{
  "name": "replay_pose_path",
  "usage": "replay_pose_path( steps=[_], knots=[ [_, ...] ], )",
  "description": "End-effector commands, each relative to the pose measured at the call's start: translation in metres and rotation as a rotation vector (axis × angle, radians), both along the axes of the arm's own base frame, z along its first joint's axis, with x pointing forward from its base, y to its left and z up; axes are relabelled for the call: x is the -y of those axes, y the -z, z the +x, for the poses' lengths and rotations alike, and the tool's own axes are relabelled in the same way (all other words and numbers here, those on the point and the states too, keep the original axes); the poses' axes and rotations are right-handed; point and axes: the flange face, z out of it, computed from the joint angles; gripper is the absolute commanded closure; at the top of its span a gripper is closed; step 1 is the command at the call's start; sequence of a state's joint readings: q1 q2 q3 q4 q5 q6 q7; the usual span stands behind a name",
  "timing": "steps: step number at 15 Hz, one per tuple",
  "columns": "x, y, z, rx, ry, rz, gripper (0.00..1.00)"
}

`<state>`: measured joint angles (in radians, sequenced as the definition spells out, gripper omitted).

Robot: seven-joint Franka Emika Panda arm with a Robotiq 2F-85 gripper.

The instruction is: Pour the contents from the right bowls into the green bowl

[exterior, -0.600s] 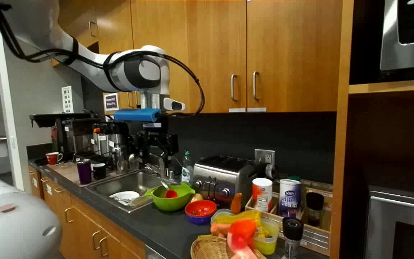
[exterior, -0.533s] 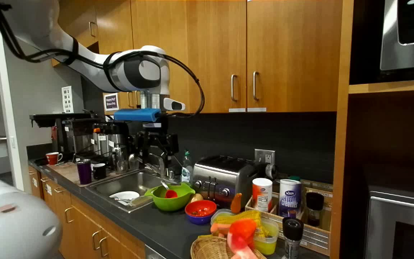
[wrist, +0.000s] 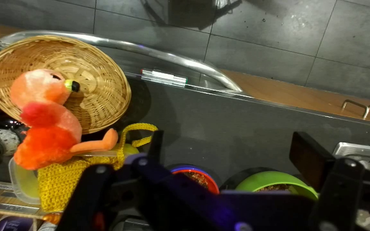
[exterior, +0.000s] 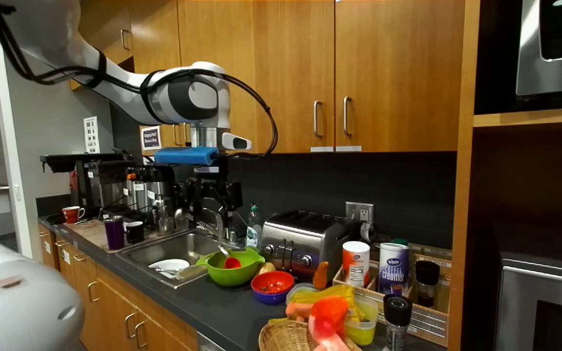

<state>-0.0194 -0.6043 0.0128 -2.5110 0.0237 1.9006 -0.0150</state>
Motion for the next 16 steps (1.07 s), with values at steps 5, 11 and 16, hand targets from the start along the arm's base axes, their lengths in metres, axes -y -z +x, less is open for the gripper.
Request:
replay_pose_path(
  steps=[5,11,16],
  knots=[
    [0.001,0.003,0.002,0.006,-0.007,-0.023,0.0],
    [0.019,0.02,0.022,0.096,-0.006,-0.103,0.0],
    [0.032,0.041,0.05,0.237,0.037,-0.06,0.0]
  ],
)
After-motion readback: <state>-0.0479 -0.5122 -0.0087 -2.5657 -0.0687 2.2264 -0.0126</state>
